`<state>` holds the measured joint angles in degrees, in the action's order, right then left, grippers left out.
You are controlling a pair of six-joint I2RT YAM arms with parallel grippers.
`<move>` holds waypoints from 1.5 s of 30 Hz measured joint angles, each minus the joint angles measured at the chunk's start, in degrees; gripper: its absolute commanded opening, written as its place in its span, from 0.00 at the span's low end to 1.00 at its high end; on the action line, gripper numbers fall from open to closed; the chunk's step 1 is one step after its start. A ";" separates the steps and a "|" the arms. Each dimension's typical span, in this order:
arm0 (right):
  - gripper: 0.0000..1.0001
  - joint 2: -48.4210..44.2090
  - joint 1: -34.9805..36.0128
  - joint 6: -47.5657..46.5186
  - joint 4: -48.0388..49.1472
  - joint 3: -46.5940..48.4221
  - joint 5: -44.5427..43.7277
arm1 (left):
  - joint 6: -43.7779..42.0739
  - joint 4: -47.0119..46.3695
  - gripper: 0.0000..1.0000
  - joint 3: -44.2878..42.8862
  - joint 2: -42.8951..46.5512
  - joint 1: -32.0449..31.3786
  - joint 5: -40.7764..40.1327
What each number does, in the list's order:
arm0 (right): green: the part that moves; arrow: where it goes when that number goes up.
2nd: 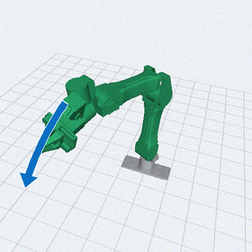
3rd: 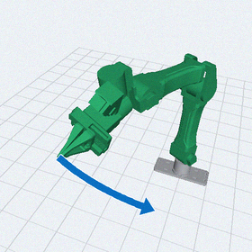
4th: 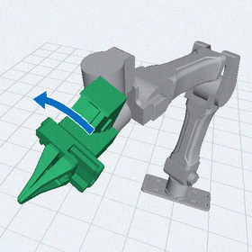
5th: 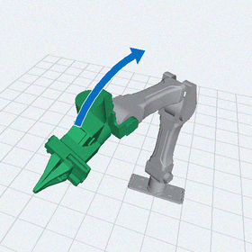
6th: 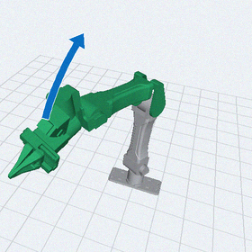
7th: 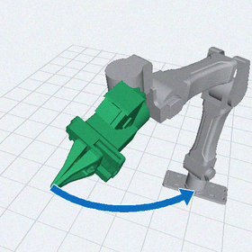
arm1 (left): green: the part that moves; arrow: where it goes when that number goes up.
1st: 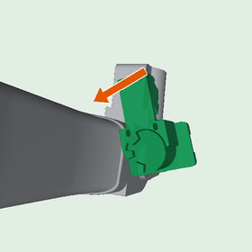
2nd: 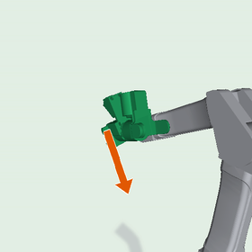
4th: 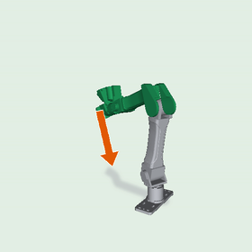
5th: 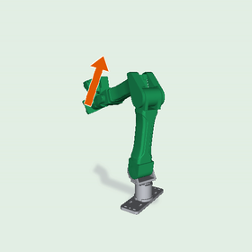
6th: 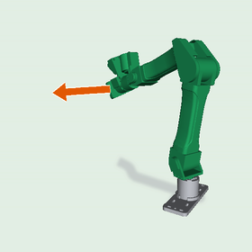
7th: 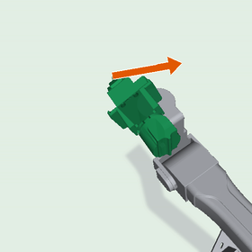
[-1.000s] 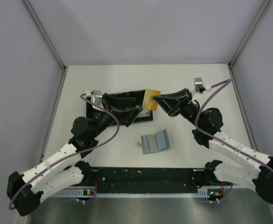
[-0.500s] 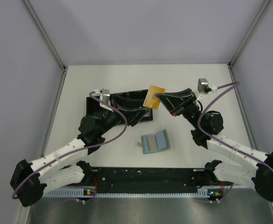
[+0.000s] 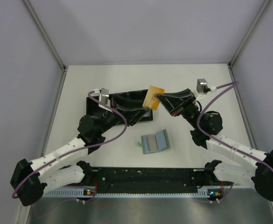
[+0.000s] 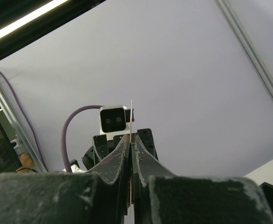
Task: Take the credit cards out of the card holder
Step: Place the credit card in the storage box.
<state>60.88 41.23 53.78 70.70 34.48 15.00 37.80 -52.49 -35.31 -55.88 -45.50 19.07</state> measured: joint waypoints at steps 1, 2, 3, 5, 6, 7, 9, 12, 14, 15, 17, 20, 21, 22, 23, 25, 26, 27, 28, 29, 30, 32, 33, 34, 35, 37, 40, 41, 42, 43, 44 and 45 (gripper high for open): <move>0.00 0.02 0.00 0.07 0.00 0.00 0.00 | -0.11 -0.02 0.45 -0.24 0.00 0.00 0.28; 0.00 0.04 0.00 0.09 -0.02 0.00 0.02 | -0.17 -0.17 0.43 -0.44 0.00 0.00 0.61; 0.00 0.07 0.00 0.17 -0.07 0.00 0.04 | -0.22 -0.33 0.41 -0.57 0.00 0.00 0.85; 0.00 0.07 0.00 0.37 -0.22 0.00 0.07 | -0.39 -0.39 0.35 -0.61 0.00 0.00 1.07; 0.00 0.07 0.00 0.39 -0.26 0.00 0.09 | -0.46 -0.33 0.33 -0.61 0.00 0.00 1.09; 0.00 0.09 0.00 0.42 -0.31 0.02 0.11 | -0.52 -0.22 0.30 -0.61 0.00 0.00 1.09; 0.00 0.28 0.02 0.46 -0.33 0.00 0.20 | -0.83 0.20 0.19 -0.83 0.00 0.00 1.29; 0.00 0.68 0.02 0.55 -0.35 0.02 0.46 | -1.16 0.22 0.00 -1.14 0.04 0.00 1.38; 0.00 0.83 0.04 0.87 -0.15 0.02 0.50 | -1.55 0.55 0.00 -1.14 0.20 0.04 1.22; 0.00 0.83 0.04 0.90 -0.11 0.02 0.63 | -1.81 0.76 0.00 -1.14 0.28 0.02 1.11; 0.07 0.83 0.04 0.90 -0.17 0.02 0.72 | -2.40 2.01 0.00 -1.38 0.63 0.02 1.07; 0.43 0.87 0.02 0.90 -0.26 -0.09 0.72 | -4.15 7.23 0.00 -3.04 1.88 0.17 1.11; 0.55 0.83 0.04 0.74 -0.35 -0.35 0.83 | -4.79 9.18 0.00 -3.67 2.29 0.42 1.07; 0.65 0.66 0.11 0.33 -0.70 -0.79 0.85 | -5.44 12.33 0.00 -4.66 2.91 0.79 1.03; 0.74 0.35 0.20 -0.09 -1.49 -1.36 0.90 | -6.34 15.82 0.00 -5.77 3.48 1.36 1.09; 0.87 -0.63 0.22 -1.14 -3.87 -2.40 0.98 | -8.07 23.91 0.00 -8.68 4.28 3.17 1.09; 0.91 -1.75 0.22 -2.54 -6.60 -2.99 0.90 | -9.14 28.35 0.00 -10.40 4.39 4.26 1.07; 0.95 -2.62 0.20 -3.34 -8.50 -3.23 0.92 | -9.99 32.11 0.00 -11.98 4.37 5.16 1.09; 0.96 -4.02 0.20 -4.96 -11.61 -3.39 0.81 | -11.21 37.48 0.00 -14.25 4.17 6.38 1.20; 0.98 -5.38 0.17 -6.38 -14.38 -3.50 0.57 | -12.76 43.01 0.00 -16.63 3.82 7.06 1.22; 0.98 -6.58 0.17 -7.65 -16.48 -3.63 0.33 | -14.21 47.93 0.00 -18.80 3.37 8.83 1.25; 0.98 -9.86 0.17 -11.39 -23.30 -3.69 -0.48 | -17.18 58.05 0.00 -22.91 2.03 11.50 1.25; 0.98 -11.15 0.17 -13.07 -26.05 -3.69 -0.85 | -18.32 61.77 0.00 -24.22 1.33 12.66 1.22; 0.98 -12.48 0.17 -14.99 -29.27 -3.69 -1.29 | -19.63 66.60 0.00 -25.83 0.24 14.32 1.49; 0.98 -13.66 0.17 -16.94 -32.61 -3.67 -1.77 | -21.05 71.36 0.00 -27.28 -1.18 16.20 1.55; 0.98 -15.21 0.17 -20.11 -37.97 -3.65 -2.36 | -23.37 78.79 0.00 -29.07 -4.35 19.67 1.60; 0.98 -16.61 0.17 -24.63 -45.88 -3.65 -3.13 | -26.36 87.65 0.00 -30.60 -10.34 24.17 1.77; 0.98 -16.81 0.17 -25.79 -47.95 -3.65 -3.23 | -27.12 89.81 0.00 -31.04 -12.13 25.24 1.95; 0.98 -16.96 0.17 -26.71 -49.48 -3.65 -3.21 | -27.85 92.15 0.00 -31.69 -14.45 26.38 2.12; 0.98 -17.11 0.17 -27.63 -51.19 -3.65 -3.26 | -28.46 94.23 0.00 -32.50 -16.61 27.23 2.16; 0.98 -17.25 0.17 -28.41 -52.61 -3.65 -3.28 | -29.11 96.83 0.00 -34.10 -19.32 27.96 2.16; 0.98 -17.40 0.17 -29.24 -54.10 -3.65 -3.37 | -29.70 98.99 0.00 -36.17 -22.03 28.46 2.14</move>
<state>43.48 41.41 24.53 16.60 30.83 11.64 8.10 46.50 -71.48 -77.91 -17.04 21.21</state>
